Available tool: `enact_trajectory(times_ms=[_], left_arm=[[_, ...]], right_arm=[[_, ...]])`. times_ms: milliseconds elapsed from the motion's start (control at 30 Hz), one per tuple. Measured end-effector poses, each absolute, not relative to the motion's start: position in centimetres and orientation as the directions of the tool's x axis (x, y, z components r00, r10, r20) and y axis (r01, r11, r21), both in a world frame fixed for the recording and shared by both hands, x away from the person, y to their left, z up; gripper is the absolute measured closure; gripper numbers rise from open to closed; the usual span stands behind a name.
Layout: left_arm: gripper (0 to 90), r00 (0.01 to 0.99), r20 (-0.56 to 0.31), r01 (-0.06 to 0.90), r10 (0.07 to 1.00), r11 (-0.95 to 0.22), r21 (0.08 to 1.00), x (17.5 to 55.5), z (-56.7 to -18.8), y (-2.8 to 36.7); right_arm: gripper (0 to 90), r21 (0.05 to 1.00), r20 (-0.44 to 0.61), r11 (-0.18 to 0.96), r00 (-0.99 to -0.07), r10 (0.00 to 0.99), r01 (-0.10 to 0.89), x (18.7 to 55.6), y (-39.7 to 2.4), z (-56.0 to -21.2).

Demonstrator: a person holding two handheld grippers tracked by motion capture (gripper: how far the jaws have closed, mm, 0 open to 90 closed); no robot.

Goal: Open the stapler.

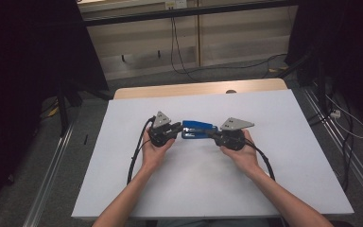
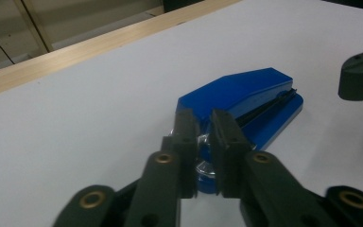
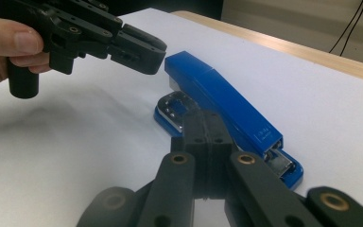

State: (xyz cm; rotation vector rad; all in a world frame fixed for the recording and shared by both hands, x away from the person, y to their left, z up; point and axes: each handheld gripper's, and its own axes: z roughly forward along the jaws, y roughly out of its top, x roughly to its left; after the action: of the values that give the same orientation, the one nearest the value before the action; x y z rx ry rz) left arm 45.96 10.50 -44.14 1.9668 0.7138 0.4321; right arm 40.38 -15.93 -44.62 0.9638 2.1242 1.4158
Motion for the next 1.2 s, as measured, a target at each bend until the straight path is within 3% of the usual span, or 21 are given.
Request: enact_trajectory(times_ms=[67, 700, 1200], left_arm=[[90.0, 0.770, 0.005, 0.302, 0.639, -0.371, 0.878, 46.0, -44.1, 10.5], [90.0, 0.738, -0.014, 0.363, 0.674, -0.379, 0.851, 46.7, -45.0, 10.4], [90.0, 0.734, 0.006, 0.378, 0.680, -0.416, 0.827, 47.2, -45.5, 10.2]], right_arm=[[90.0, 0.911, 0.037, 0.253, -0.677, 0.735, 0.325, 40.5, -15.8, -44.6], [90.0, 0.868, 0.030, 0.340, -0.721, 0.692, 0.362, 42.6, -12.2, -45.7], [90.0, 0.833, 0.004, 0.384, -0.700, 0.715, 0.398, 43.8, -11.7, -46.2]])
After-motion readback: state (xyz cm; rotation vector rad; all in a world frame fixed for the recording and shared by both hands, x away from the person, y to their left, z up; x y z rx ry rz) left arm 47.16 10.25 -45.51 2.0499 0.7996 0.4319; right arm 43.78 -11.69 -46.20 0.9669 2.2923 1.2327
